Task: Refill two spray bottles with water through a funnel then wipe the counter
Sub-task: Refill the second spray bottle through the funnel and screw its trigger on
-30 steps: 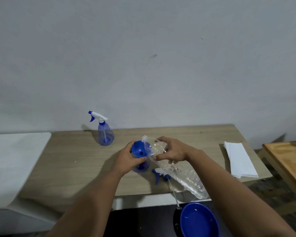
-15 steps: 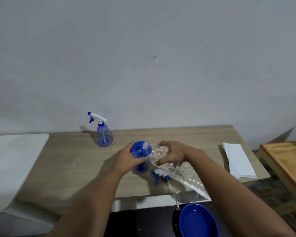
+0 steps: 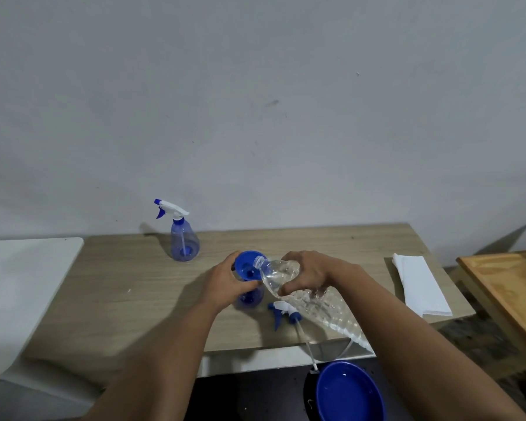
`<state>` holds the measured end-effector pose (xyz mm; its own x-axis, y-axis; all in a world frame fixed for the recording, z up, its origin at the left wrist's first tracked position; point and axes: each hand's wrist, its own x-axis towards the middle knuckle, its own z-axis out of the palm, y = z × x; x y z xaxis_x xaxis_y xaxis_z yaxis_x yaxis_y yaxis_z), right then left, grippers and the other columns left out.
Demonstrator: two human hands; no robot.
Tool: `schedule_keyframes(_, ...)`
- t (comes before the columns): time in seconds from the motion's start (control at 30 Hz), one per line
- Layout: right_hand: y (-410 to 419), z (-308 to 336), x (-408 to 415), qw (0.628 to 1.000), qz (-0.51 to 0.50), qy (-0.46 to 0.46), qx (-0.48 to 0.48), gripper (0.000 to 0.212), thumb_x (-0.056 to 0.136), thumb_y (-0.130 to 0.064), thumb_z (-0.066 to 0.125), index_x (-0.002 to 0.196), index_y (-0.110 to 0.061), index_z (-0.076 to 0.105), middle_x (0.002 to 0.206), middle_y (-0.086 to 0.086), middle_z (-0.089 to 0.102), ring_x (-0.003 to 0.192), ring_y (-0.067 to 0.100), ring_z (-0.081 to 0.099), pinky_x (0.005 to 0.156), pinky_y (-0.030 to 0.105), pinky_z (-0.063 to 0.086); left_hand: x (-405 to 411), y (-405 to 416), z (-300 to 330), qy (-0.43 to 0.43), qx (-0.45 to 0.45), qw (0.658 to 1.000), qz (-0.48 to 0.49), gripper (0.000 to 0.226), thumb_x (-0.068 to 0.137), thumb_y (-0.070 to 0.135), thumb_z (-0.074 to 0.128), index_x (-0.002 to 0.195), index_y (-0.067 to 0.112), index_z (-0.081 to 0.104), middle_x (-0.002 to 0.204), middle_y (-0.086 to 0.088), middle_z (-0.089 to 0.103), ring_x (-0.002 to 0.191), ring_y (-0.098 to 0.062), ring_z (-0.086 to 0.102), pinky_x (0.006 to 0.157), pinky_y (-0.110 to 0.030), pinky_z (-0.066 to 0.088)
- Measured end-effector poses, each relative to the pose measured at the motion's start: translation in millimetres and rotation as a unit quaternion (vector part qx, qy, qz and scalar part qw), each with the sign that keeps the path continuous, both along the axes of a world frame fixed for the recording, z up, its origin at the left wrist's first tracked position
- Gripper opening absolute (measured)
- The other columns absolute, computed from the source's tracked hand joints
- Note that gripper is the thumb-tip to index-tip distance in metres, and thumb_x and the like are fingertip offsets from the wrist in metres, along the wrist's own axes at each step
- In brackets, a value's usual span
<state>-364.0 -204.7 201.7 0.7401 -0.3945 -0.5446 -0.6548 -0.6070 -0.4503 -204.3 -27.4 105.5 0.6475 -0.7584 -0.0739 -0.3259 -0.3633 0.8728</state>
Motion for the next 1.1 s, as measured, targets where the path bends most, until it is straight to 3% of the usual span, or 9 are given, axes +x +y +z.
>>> schedule_keyframes(0.1, 1, 1, -1, 1.000, 0.004, 0.000, -0.011, 0.090, 0.073, -0.048, 0.091, 0.150, -0.030, 0.046, 0.120, 0.000, 0.056, 0.065, 0.015, 0.071, 0.051, 0.028, 0.057, 0, 1, 2, -0.002, 0.002, 1.000, 0.001, 0.073, 0.056, 0.050, 0.089, 0.122, 0.044, 0.059, 0.107, 0.027, 0.070, 0.102, 0.004, 0.065, 0.093, -0.036, 0.056)
schedule_keyframes(0.33, 1, 4, 0, 1.000, 0.002, 0.009, -0.011, 0.095, 0.071, -0.050, 0.091, 0.152, -0.031, 0.044, 0.129, 0.000, 0.053, 0.074, 0.018, 0.072, 0.059, 0.033, 0.064, 0, -1, 4, -0.006, 0.013, 1.000, -0.001, 0.075, 0.055, 0.052, 0.088, 0.122, 0.045, 0.058, 0.107, 0.027, 0.070, 0.104, 0.004, 0.064, 0.094, -0.036, 0.056)
schedule_keyframes(0.6, 1, 4, -1, 1.000, 0.006, 0.015, -0.010, 0.095, 0.072, -0.049, 0.091, 0.152, -0.030, 0.044, 0.123, 0.000, 0.054, 0.070, 0.017, 0.071, 0.057, 0.032, 0.062, -1, -1, 7, -0.003, 0.019, 1.000, -0.003, 0.077, 0.054, 0.053, 0.089, 0.125, 0.044, 0.057, 0.108, 0.026, 0.070, 0.106, 0.002, 0.064, 0.095, -0.035, 0.056)
schedule_keyframes(0.73, 1, 1, -3, 1.000, 0.009, -0.003, -0.006, 0.091, 0.074, -0.048, 0.089, 0.151, -0.032, 0.044, 0.099, -0.006, 0.061, 0.067, 0.013, 0.069, 0.052, 0.027, 0.057, -1, -1, 7, -0.001, 0.015, 1.000, -0.006, 0.070, 0.057, 0.047, 0.088, 0.121, 0.043, 0.060, 0.107, 0.025, 0.071, 0.104, 0.003, 0.065, 0.094, -0.035, 0.055)
schedule_keyframes(0.8, -1, -8, -6, 1.000, 0.008, -0.026, -0.006, 0.095, 0.073, -0.052, 0.088, 0.153, -0.034, 0.040, 0.085, -0.010, 0.059, 0.066, 0.011, 0.067, 0.054, 0.026, 0.054, -1, -1, 6, -0.004, 0.015, 1.000, -0.006, 0.068, 0.059, 0.045, 0.088, 0.121, 0.043, 0.060, 0.107, 0.025, 0.071, 0.103, 0.004, 0.065, 0.094, -0.036, 0.055)
schedule_keyframes(0.9, -3, -21, -12, 0.997, 0.012, -0.076, -0.003, 0.095, 0.074, -0.055, 0.087, 0.154, -0.035, 0.039, 0.086, -0.007, 0.066, 0.075, 0.011, 0.068, 0.069, 0.025, 0.054, 0, 0, 4, -0.002, 0.013, 1.000, -0.005, 0.066, 0.060, 0.041, 0.089, 0.118, 0.048, 0.060, 0.106, 0.028, 0.070, 0.103, 0.006, 0.063, 0.093, -0.030, 0.054)
schedule_keyframes(1.0, -9, -32, -18, 0.984, -0.034, -0.172, 0.039, 0.092, 0.072, -0.055, 0.089, 0.151, -0.042, 0.043, 0.102, -0.001, 0.075, 0.090, 0.013, 0.073, 0.088, 0.033, 0.059, -3, 2, 8, -0.003, 0.015, 1.000, -0.004, 0.063, 0.065, 0.033, 0.092, 0.106, 0.060, 0.052, 0.099, 0.032, 0.065, 0.099, 0.018, 0.058, 0.081, -0.007, 0.045)
schedule_keyframes(1.07, -12, -37, -20, 0.963, -0.082, -0.244, 0.081, 0.090, 0.070, -0.050, 0.093, 0.147, -0.047, 0.046, 0.105, 0.002, 0.075, 0.084, 0.007, 0.075, 0.081, 0.030, 0.061, -5, 3, 9, 0.004, 0.021, 1.000, -0.002, 0.069, 0.067, 0.030, 0.092, 0.107, 0.059, 0.044, 0.100, 0.033, 0.058, 0.092, 0.024, 0.053, 0.075, 0.001, 0.039)
schedule_keyframes(1.1, -14, -39, -21, 0.950, -0.105, -0.278, 0.099, 0.089, 0.072, -0.043, 0.095, 0.146, -0.047, 0.047, 0.106, 0.005, 0.075, 0.078, 0.004, 0.074, 0.074, 0.025, 0.060, -6, 4, 9, 0.006, 0.024, 1.000, 0.001, 0.075, 0.066, 0.033, 0.093, 0.119, 0.057, 0.045, 0.107, 0.031, 0.057, 0.095, 0.019, 0.054, 0.080, -0.001, 0.038)
